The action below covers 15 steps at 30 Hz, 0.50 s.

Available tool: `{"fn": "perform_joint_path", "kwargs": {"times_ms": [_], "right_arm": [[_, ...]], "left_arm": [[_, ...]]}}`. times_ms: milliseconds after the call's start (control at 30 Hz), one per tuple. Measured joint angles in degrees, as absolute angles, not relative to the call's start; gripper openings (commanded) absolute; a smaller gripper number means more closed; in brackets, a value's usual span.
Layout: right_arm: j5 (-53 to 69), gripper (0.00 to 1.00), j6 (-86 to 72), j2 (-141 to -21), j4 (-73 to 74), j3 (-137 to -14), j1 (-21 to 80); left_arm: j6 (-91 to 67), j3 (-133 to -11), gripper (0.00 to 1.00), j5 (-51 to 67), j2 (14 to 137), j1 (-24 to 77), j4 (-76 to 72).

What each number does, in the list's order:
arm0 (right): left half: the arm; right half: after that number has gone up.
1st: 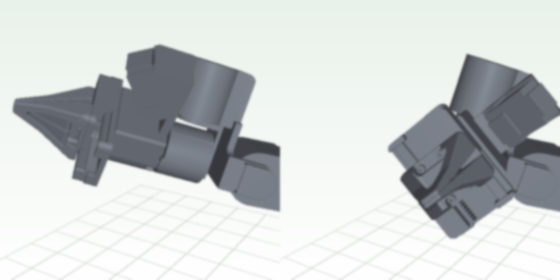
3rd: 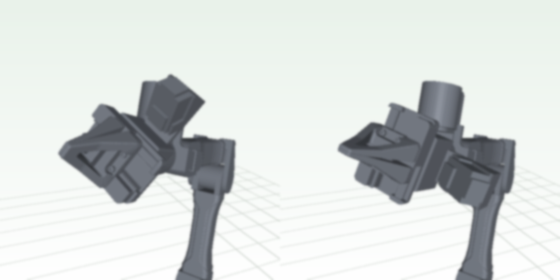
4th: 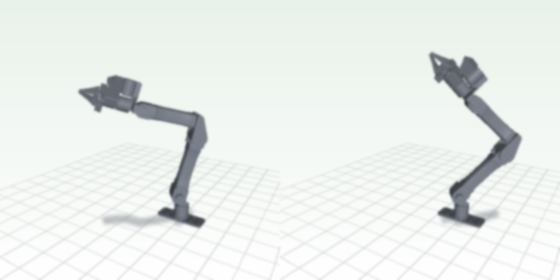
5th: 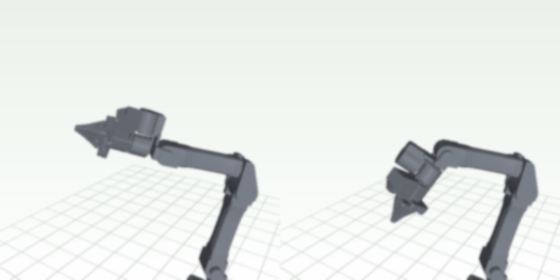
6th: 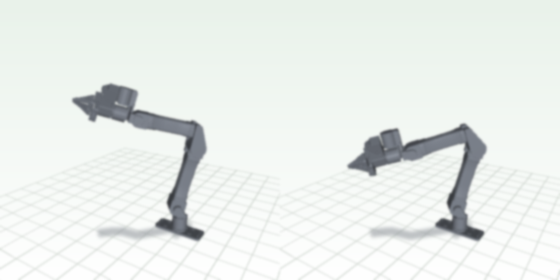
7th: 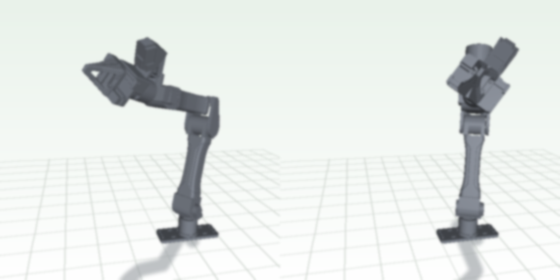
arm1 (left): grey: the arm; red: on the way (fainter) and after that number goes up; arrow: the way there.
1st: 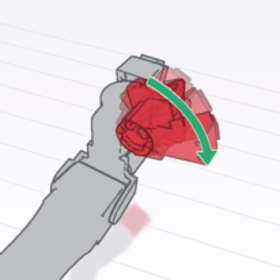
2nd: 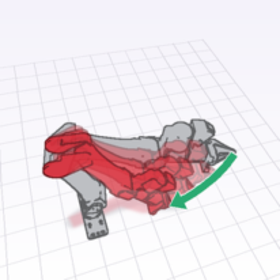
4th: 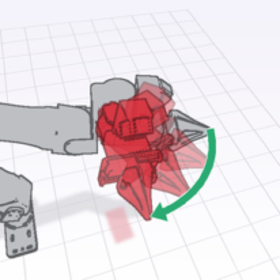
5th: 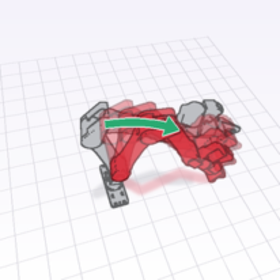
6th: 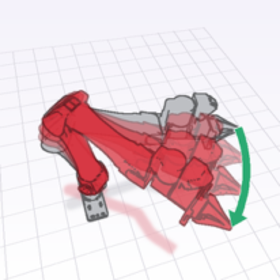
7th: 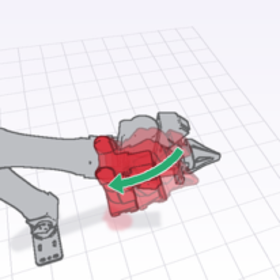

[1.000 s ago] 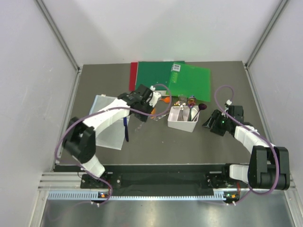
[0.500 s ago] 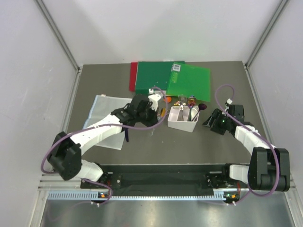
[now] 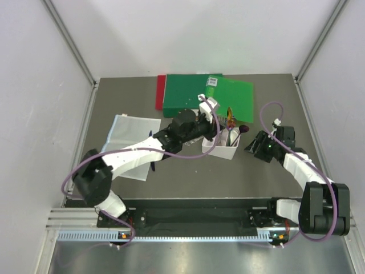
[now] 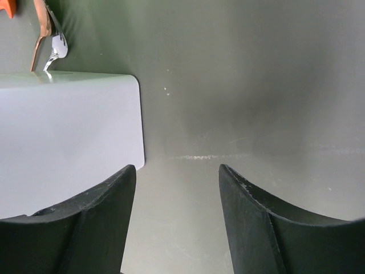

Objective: Sort the eating utensils into containers
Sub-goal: Place the spoon in the storage box.

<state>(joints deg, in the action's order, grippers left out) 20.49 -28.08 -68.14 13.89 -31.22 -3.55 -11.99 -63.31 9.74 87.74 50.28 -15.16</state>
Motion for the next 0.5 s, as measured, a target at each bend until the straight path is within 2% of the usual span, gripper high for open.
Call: {"fn": "perform_joint_path", "kwargs": {"times_ms": [267,500], "right_arm": [[20.0,0.61,-28.0,-67.9,14.7,-31.2,-3.6],[19.6,0.61,-27.0,-67.9,16.0,-31.3,-3.6]], "left_arm": [[-12.1,-67.0,0.0,7.4,101.6,50.4,-24.7],[-12.1,-68.3,0.0,5.2,103.8,51.7,-28.3]]}}
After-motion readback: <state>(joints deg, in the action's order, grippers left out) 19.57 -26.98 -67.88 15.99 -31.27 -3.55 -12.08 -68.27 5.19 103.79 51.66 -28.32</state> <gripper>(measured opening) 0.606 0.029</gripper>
